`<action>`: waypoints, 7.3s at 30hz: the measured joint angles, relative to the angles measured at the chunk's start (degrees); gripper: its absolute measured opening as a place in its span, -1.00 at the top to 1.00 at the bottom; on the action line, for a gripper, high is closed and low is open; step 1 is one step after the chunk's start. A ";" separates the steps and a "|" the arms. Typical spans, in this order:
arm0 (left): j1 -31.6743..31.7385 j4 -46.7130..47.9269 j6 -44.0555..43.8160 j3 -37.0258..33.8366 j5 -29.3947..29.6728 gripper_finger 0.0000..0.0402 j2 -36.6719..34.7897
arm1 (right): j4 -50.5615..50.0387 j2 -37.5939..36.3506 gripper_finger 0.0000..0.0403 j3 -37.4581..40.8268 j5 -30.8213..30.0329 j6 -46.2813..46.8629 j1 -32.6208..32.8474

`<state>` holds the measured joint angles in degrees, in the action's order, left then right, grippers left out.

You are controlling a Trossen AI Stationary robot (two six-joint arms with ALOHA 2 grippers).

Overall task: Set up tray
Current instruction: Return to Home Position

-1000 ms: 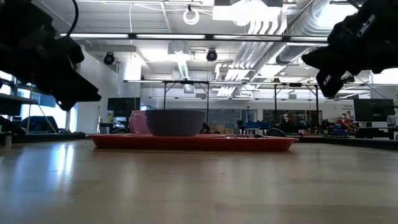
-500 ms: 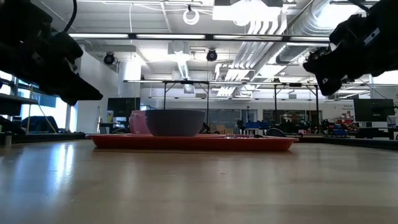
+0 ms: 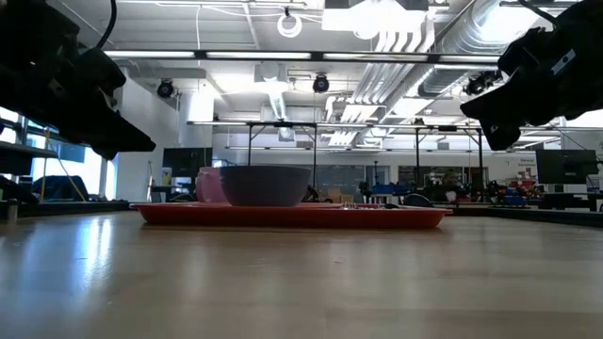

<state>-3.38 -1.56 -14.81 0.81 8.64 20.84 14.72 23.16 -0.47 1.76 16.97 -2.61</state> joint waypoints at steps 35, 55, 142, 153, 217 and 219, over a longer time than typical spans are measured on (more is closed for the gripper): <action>-0.01 0.02 -0.03 -0.01 -0.66 0.37 -11.21 | -13.92 -22.94 1.00 -0.04 -1.84 -0.07 0.02; -0.02 0.07 -0.04 -0.03 -0.67 0.37 -6.87 | -13.16 -22.43 1.00 -0.07 -2.25 -0.07 0.02; -0.01 -0.01 -0.05 -0.03 -0.66 0.37 -5.95 | -12.79 -22.40 1.00 -0.09 -1.97 -0.09 0.01; 0.00 -0.01 -0.04 -0.03 -0.66 0.37 -5.95 | -12.76 -22.38 1.00 -0.09 -1.99 -0.09 0.02; 0.00 0.00 -0.04 -0.01 -0.65 0.37 -5.95 | -12.78 -22.39 1.00 -0.09 -1.99 -0.09 0.01; -0.01 0.00 -0.04 -0.02 -0.66 0.37 -5.95 | -12.76 -22.40 1.00 -0.09 -1.99 -0.09 0.00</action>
<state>-3.39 -1.56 -14.85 0.79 7.99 14.89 1.96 0.76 -0.56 -0.23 16.88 -2.61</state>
